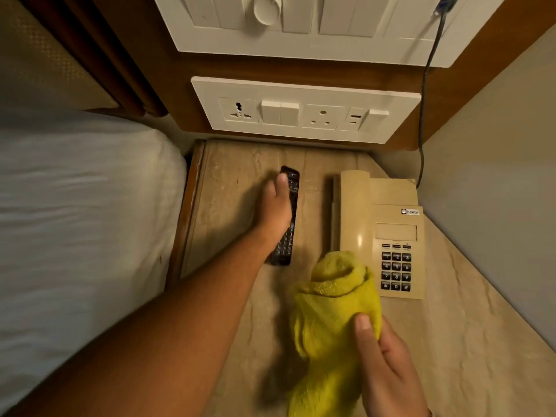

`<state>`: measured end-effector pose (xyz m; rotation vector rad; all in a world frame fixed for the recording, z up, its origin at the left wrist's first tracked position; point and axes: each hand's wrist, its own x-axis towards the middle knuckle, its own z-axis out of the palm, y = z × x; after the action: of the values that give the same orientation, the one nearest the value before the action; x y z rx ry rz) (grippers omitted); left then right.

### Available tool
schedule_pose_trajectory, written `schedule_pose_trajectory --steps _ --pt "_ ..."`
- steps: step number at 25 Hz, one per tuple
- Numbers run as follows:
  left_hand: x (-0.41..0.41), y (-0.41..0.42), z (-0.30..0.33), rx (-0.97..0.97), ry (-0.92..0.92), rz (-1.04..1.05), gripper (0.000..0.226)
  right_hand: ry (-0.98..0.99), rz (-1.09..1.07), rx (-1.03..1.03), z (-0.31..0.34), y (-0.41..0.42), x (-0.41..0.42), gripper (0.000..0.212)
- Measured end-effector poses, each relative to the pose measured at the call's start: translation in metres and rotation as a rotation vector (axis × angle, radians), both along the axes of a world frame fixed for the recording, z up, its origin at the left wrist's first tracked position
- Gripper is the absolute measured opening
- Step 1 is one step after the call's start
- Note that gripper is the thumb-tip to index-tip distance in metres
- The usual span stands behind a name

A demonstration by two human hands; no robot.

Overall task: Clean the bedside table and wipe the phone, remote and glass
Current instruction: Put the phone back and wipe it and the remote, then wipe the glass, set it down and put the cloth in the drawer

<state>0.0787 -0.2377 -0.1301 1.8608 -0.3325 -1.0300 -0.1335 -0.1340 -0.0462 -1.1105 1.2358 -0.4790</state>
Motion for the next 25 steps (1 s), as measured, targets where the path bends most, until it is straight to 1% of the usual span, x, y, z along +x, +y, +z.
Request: schedule_pose_trajectory --steps 2,3,4,7,9,11,13,14,15,17,18,19,20,21,22,23,24,25 --pt "0.000 -0.023 -0.001 -0.013 -0.196 -0.084 0.034 0.035 -0.065 0.048 0.005 -0.001 -0.008 0.027" --pt "-0.002 -0.031 -0.003 0.002 -0.273 -0.081 0.031 0.061 -0.102 0.064 0.006 -0.003 -0.012 0.019" --pt "-0.003 -0.036 -0.007 0.024 -0.316 -0.052 0.028 0.080 -0.133 0.071 0.005 -0.005 -0.016 0.018" --pt "-0.004 -0.033 -0.019 0.071 -0.357 0.035 0.027 0.121 -0.185 0.067 0.003 -0.006 -0.023 0.027" --pt "-0.001 -0.025 -0.018 0.051 -0.350 -0.012 0.024 0.105 -0.194 0.085 0.001 -0.001 -0.021 0.027" --pt "0.008 -0.002 -0.004 0.022 -0.371 -0.059 0.021 0.129 -0.200 0.093 0.003 0.006 -0.011 0.027" --pt "0.024 0.039 0.023 -0.064 -0.410 -0.097 0.026 0.103 -0.210 0.078 0.014 0.017 0.006 0.028" --pt "0.039 0.072 0.041 -0.082 -0.461 -0.134 0.030 0.081 -0.195 0.068 0.024 0.026 0.022 0.026" --pt "0.052 0.106 0.061 -0.081 -0.560 -0.193 0.035 0.042 -0.174 0.054 0.033 0.032 0.035 0.025" --pt "0.089 0.185 0.104 0.031 -0.860 -0.330 0.044 -0.038 -0.138 0.022 0.048 0.049 0.061 0.024" --pt "0.113 0.231 0.127 0.142 -1.041 -0.363 0.050 -0.058 -0.128 -0.003 0.049 0.060 0.076 0.023" --pt "0.140 0.276 0.147 0.317 -1.209 -0.366 0.057 -0.056 -0.133 -0.036 0.045 0.072 0.092 0.021" --pt "0.167 0.312 0.160 0.547 -1.320 -0.344 0.069 -0.041 -0.136 -0.072 0.041 0.081 0.102 0.023" --pt "0.196 0.346 0.168 0.818 -1.344 -0.300 0.084 -0.026 -0.115 -0.098 0.037 0.090 0.112 0.027" --pt "0.224 0.380 0.172 1.061 -1.239 -0.239 0.099 -0.022 -0.087 -0.107 0.033 0.101 0.121 0.027" --pt "0.246 0.404 0.170 1.197 -1.049 -0.182 0.108 -0.025 -0.064 -0.098 0.031 0.108 0.127 0.024" --pt "0.261 0.420 0.164 1.197 -0.812 -0.123 0.110 -0.031 -0.030 -0.085 0.030 0.113 0.132 0.024" --pt "0.270 0.429 0.156 1.083 -0.623 -0.054 0.105 -0.035 0.012 -0.062 0.033 0.116 0.137 0.025"
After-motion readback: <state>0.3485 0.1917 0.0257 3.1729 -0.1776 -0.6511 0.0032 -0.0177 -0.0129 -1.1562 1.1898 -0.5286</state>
